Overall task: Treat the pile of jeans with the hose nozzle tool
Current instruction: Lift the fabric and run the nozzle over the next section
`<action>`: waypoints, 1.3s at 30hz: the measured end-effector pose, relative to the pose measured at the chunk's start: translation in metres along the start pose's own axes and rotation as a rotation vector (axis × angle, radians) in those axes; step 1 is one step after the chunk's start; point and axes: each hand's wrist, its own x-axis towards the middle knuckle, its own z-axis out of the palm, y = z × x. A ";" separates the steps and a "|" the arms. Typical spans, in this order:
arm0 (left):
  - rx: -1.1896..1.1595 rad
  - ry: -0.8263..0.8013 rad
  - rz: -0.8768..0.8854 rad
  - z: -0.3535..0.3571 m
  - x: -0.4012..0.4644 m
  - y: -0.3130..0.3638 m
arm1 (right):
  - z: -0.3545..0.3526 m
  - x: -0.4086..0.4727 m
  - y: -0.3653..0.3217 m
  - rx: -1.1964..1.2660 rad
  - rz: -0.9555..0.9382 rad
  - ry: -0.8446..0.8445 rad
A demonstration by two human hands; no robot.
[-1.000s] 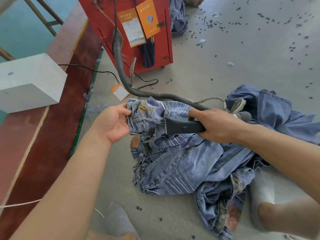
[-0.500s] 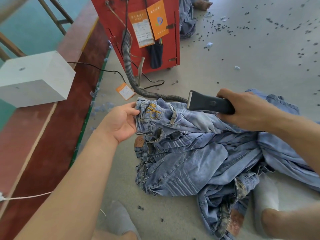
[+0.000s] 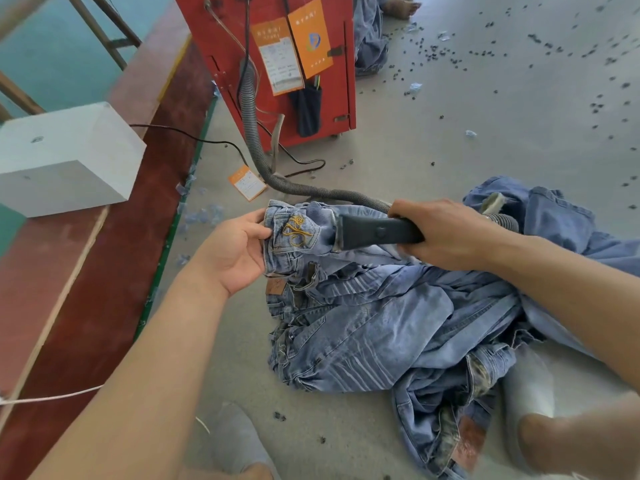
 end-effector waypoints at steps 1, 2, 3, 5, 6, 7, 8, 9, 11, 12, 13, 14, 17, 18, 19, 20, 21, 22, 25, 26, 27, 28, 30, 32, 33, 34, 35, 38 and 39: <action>-0.002 0.000 -0.002 -0.001 0.000 0.000 | -0.004 -0.002 0.002 0.023 0.006 0.021; -0.002 0.002 -0.003 -0.001 0.000 0.000 | -0.009 -0.004 0.005 0.040 0.016 0.046; 0.001 0.005 -0.004 -0.002 0.000 -0.001 | -0.014 -0.006 0.008 0.054 0.030 0.074; -0.001 0.015 -0.010 -0.003 0.001 -0.002 | -0.025 -0.010 0.015 0.079 0.071 0.127; -0.006 0.016 -0.014 -0.004 0.001 -0.002 | -0.030 -0.011 0.018 0.089 0.093 0.148; -0.013 0.014 -0.017 -0.004 0.000 -0.002 | -0.034 -0.012 0.021 0.096 0.114 0.162; -0.021 0.007 -0.017 -0.003 0.000 -0.002 | -0.036 -0.012 0.022 0.102 0.129 0.172; -0.030 -0.002 -0.015 -0.002 -0.001 -0.001 | -0.038 -0.013 0.022 0.110 0.133 0.179; -0.040 -0.033 0.000 0.001 -0.004 -0.001 | -0.038 -0.015 0.015 0.122 0.113 0.184; -0.038 -0.055 0.011 0.003 -0.005 -0.001 | -0.037 -0.016 0.010 0.120 0.092 0.180; -0.035 -0.080 0.024 0.005 -0.007 0.000 | -0.036 -0.018 0.004 0.109 0.069 0.172; -0.035 -0.107 0.039 0.007 -0.009 0.000 | -0.034 -0.020 -0.002 0.091 0.043 0.162; -0.052 -0.180 0.075 0.012 -0.012 -0.001 | -0.028 -0.024 -0.019 0.056 -0.043 0.119; -0.054 -0.200 0.082 0.013 -0.012 -0.003 | -0.027 -0.025 -0.024 0.050 -0.069 0.110; -0.057 -0.222 0.088 0.015 -0.012 -0.004 | -0.027 -0.025 -0.029 0.040 -0.089 0.104; -0.063 -0.247 0.094 0.016 -0.013 -0.006 | -0.026 -0.024 -0.035 0.028 -0.101 0.102; -0.072 -0.270 0.100 0.018 -0.013 -0.007 | -0.025 -0.024 -0.041 0.015 -0.110 0.102; -0.082 -0.288 0.105 0.019 -0.014 -0.009 | -0.025 -0.023 -0.046 0.009 -0.119 0.105; -0.126 -0.311 0.110 0.021 -0.014 -0.014 | -0.026 -0.021 -0.057 0.036 -0.130 0.138; -0.152 -0.314 0.113 0.021 -0.015 -0.015 | -0.028 -0.021 -0.058 0.058 -0.120 0.160; -0.177 -0.312 0.116 0.022 -0.015 -0.016 | -0.031 -0.020 -0.057 0.078 -0.099 0.185; -0.196 -0.307 0.123 0.022 -0.016 -0.017 | -0.036 -0.019 -0.054 0.093 -0.071 0.208; -0.225 -0.308 0.146 0.024 -0.016 -0.018 | -0.048 -0.021 -0.047 0.096 -0.023 0.221; -0.240 -0.311 0.156 0.027 -0.016 -0.019 | -0.058 -0.026 -0.042 0.072 -0.005 0.175; -0.240 -0.313 0.156 0.029 -0.016 -0.019 | -0.061 -0.029 -0.042 0.047 0.000 0.127; -0.244 -0.317 0.152 0.031 -0.017 -0.021 | -0.061 -0.031 -0.044 0.013 0.008 0.068; -0.266 -0.328 0.139 0.034 -0.017 -0.022 | -0.060 -0.032 -0.048 -0.027 0.016 0.014; -0.374 -0.334 0.075 0.041 -0.016 -0.029 | -0.051 -0.032 -0.057 -0.102 0.013 -0.013; -0.393 -0.336 0.060 0.042 -0.015 -0.031 | -0.048 -0.030 -0.058 -0.103 0.001 0.018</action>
